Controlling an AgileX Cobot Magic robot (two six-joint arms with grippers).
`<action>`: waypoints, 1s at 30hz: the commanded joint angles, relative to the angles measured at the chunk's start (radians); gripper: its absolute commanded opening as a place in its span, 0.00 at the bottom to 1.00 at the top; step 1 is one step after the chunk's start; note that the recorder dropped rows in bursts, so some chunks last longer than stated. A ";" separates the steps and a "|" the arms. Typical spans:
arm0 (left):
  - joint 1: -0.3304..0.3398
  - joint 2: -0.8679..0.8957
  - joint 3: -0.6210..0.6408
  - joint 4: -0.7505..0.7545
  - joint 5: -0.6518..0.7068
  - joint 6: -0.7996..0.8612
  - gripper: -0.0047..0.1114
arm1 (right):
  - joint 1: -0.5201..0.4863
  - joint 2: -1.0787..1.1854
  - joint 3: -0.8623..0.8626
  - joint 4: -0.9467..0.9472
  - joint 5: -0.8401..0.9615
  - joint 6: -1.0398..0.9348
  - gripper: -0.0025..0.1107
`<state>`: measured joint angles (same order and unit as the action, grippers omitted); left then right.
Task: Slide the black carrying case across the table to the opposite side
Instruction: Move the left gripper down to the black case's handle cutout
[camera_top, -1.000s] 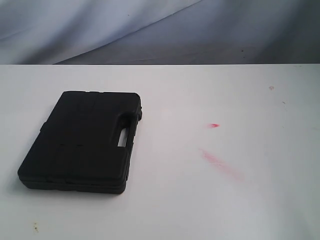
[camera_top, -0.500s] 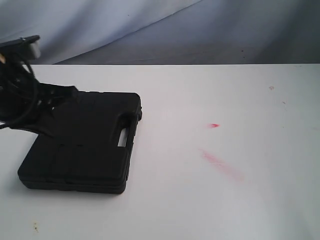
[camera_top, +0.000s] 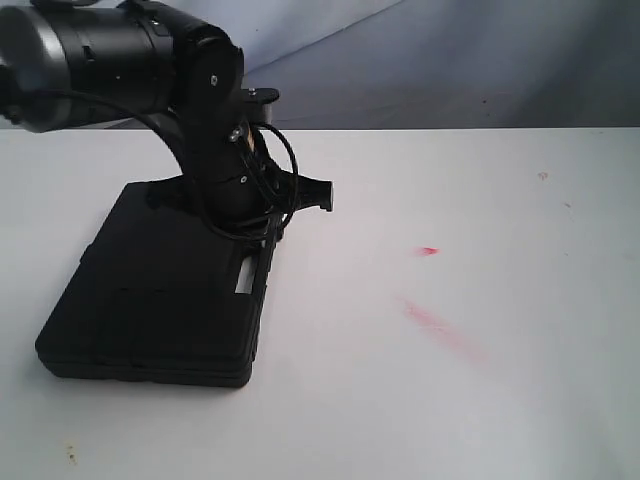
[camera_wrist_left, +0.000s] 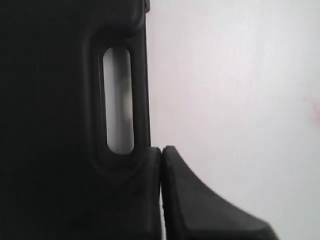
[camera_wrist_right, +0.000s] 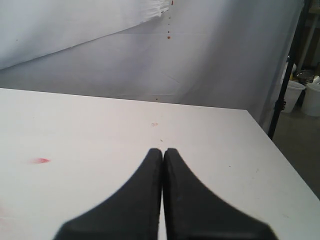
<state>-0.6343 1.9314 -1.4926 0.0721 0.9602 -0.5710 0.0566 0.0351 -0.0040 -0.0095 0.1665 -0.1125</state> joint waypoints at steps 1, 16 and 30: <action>-0.004 0.062 -0.024 0.033 -0.033 -0.029 0.04 | -0.007 -0.007 0.004 -0.012 0.000 -0.006 0.02; -0.004 0.119 -0.024 0.114 -0.133 -0.083 0.05 | -0.007 -0.007 0.004 -0.012 0.000 -0.006 0.02; -0.004 0.119 -0.024 0.112 -0.121 -0.083 0.46 | -0.007 -0.007 0.004 -0.012 0.000 -0.006 0.02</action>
<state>-0.6343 2.0536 -1.5137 0.1790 0.8375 -0.6404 0.0566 0.0351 -0.0040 -0.0095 0.1665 -0.1125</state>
